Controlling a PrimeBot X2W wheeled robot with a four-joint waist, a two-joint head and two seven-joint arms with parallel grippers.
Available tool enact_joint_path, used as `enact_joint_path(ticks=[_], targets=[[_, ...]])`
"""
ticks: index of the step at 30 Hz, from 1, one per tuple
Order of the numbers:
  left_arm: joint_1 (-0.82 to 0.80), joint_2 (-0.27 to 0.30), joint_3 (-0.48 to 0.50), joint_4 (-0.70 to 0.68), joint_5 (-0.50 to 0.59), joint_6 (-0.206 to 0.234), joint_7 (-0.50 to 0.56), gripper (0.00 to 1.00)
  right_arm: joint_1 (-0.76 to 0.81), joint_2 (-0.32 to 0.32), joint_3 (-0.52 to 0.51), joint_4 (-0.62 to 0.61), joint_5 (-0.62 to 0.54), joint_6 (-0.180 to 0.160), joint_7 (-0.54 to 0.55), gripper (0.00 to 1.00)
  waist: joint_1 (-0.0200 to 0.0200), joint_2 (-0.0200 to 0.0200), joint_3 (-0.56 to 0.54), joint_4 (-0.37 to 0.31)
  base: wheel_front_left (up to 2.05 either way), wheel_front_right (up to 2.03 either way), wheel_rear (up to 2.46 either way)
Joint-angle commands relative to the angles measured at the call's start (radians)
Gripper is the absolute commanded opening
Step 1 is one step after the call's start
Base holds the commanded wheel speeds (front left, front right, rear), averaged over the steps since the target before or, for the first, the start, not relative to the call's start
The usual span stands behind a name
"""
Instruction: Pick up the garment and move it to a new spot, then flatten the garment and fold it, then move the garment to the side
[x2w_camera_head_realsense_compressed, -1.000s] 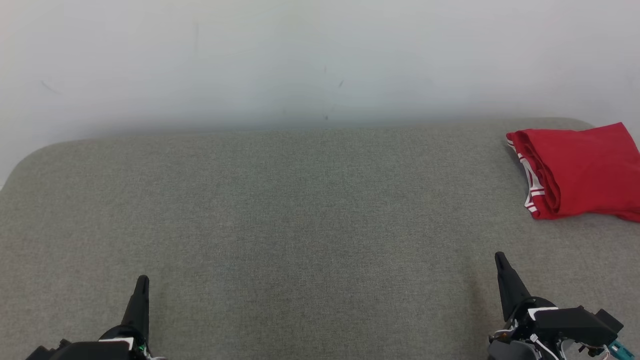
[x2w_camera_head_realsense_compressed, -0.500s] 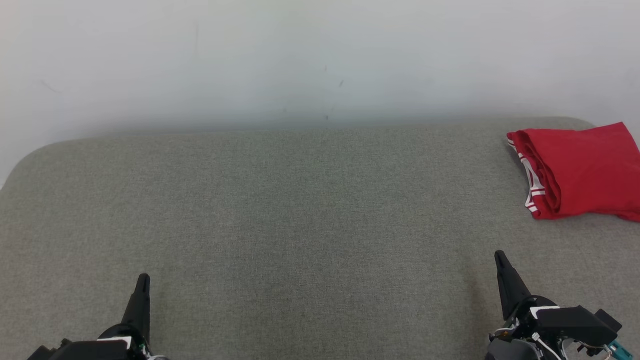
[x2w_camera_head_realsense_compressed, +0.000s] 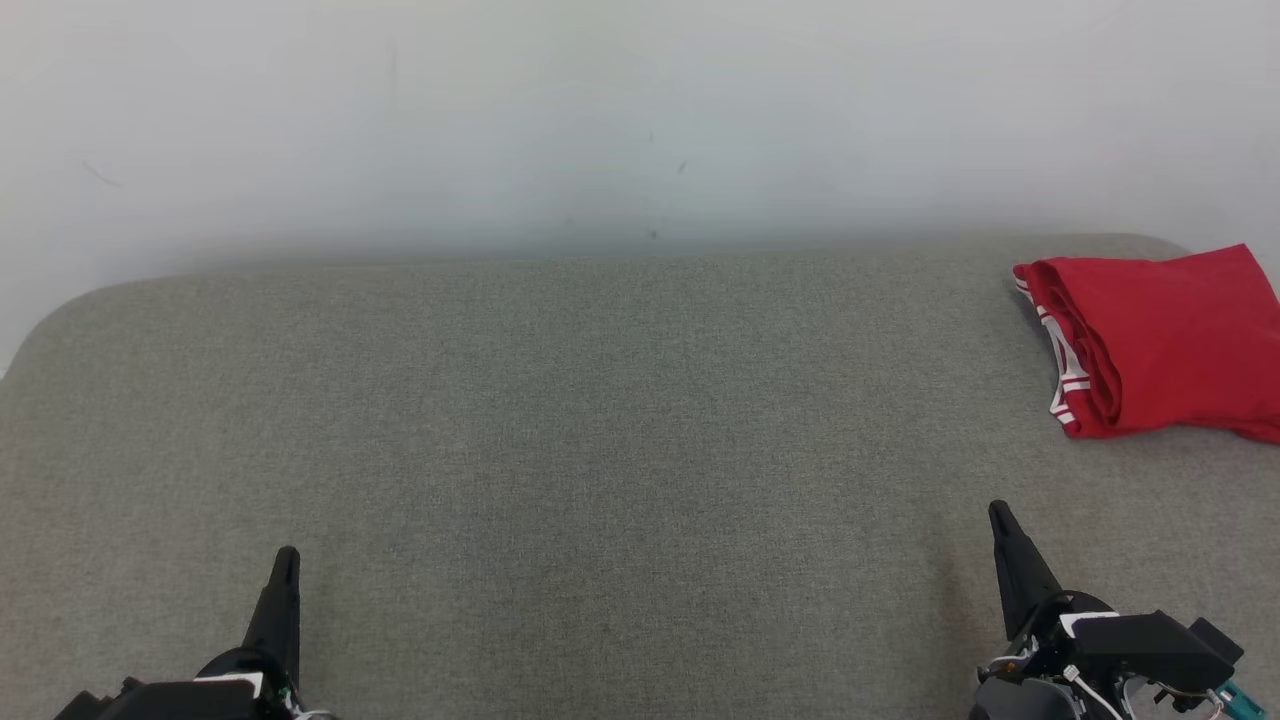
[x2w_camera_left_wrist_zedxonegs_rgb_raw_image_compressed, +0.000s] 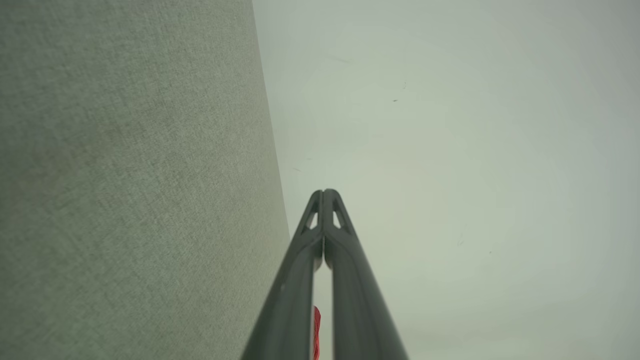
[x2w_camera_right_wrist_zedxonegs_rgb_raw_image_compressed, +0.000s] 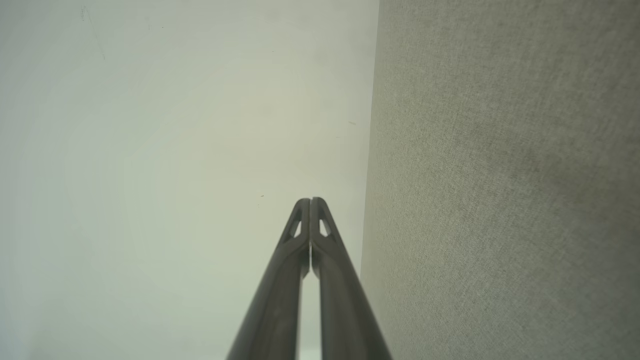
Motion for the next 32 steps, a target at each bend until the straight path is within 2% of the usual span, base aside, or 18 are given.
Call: enact_joint_path(ticks=[1, 32], targets=[[-0.010, -0.002, 0.003, 0.001, -0.006, -0.003, 0.000, 0.00, -0.004, 0.004, -0.001, 0.000, 0.001, -0.002, 0.003, 0.00, 0.0000, -0.0001, 0.000, 0.000, 0.00, 0.00, 0.00], [-0.009, -0.002, 0.003, 0.001, -0.006, -0.003, 0.000, 0.00, -0.004, 0.004, 0.000, 0.000, 0.002, -0.002, 0.003, 0.00, 0.0000, -0.0001, 0.000, 0.000, 0.00, 0.00, 0.00]])
